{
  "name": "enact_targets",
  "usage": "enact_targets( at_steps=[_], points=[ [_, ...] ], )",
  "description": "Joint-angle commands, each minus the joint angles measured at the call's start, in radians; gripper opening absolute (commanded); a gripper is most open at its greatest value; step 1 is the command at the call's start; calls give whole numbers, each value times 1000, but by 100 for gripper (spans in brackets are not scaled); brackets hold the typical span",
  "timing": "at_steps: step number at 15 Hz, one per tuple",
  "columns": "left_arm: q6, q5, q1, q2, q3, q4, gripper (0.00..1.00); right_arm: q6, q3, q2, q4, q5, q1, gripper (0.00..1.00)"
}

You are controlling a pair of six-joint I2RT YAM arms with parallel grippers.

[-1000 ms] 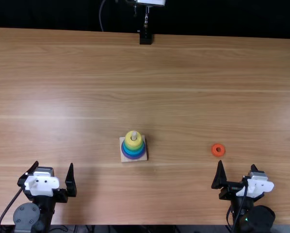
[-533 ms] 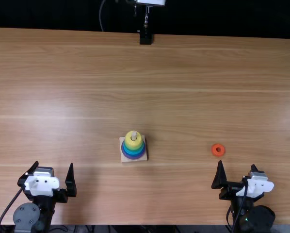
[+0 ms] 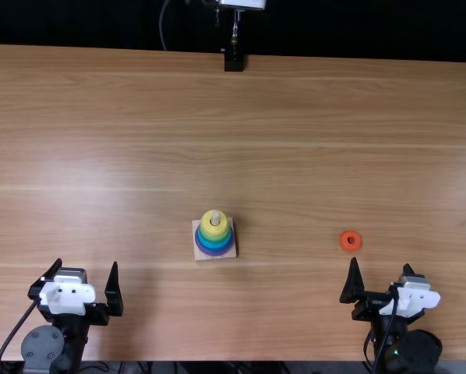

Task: Build the Hanoi tower: stack the rings onto the peg from bottom to top in this color order: purple, dark blue, light blue, dark green, light green, yellow, orange.

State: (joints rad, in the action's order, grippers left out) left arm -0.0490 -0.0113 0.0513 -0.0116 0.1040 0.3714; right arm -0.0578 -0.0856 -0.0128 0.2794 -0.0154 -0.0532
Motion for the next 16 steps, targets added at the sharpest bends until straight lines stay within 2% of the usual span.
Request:
enact_targets(
  at_steps=[1, 4, 6, 7, 8, 9, 10, 11, 12, 13, 16],
  points=[
    [14, -13, -4, 12, -104, 83, 100, -3, 73, 13, 77, -10, -7, 100],
    [14, -13, -4, 12, -104, 83, 100, -1, 63, 13, -48, -8, -13, 100],
    [14, -13, -4, 12, -104, 83, 100, 1, 0, 13, -135, -3, -50, 100],
    [14, -13, -4, 12, -104, 83, 100, 3, -28, 13, -155, 3, -50, 100],
    [14, -13, -4, 12, -104, 83, 100, 12, -55, 13, -168, 19, -50, 100],
    [14, -13, -4, 12, -104, 83, 100, 54, -92, 8, -186, 36, -48, 100],
    [14, -13, -4, 12, -104, 83, 100, 130, -129, -46, -201, 38, -46, 100],
    [14, -13, -4, 12, -104, 83, 100, 218, -178, -110, -203, 39, -46, 100],
    [14, -13, -4, 12, -104, 83, 100, 286, -227, -176, -203, 41, -43, 100],
    [14, -15, -4, 12, -104, 83, 100, 304, -266, -236, -205, 39, -43, 100],
    [14, -15, -4, 12, -104, 83, 100, 297, -387, -398, -203, 30, -40, 100]
  ],
)
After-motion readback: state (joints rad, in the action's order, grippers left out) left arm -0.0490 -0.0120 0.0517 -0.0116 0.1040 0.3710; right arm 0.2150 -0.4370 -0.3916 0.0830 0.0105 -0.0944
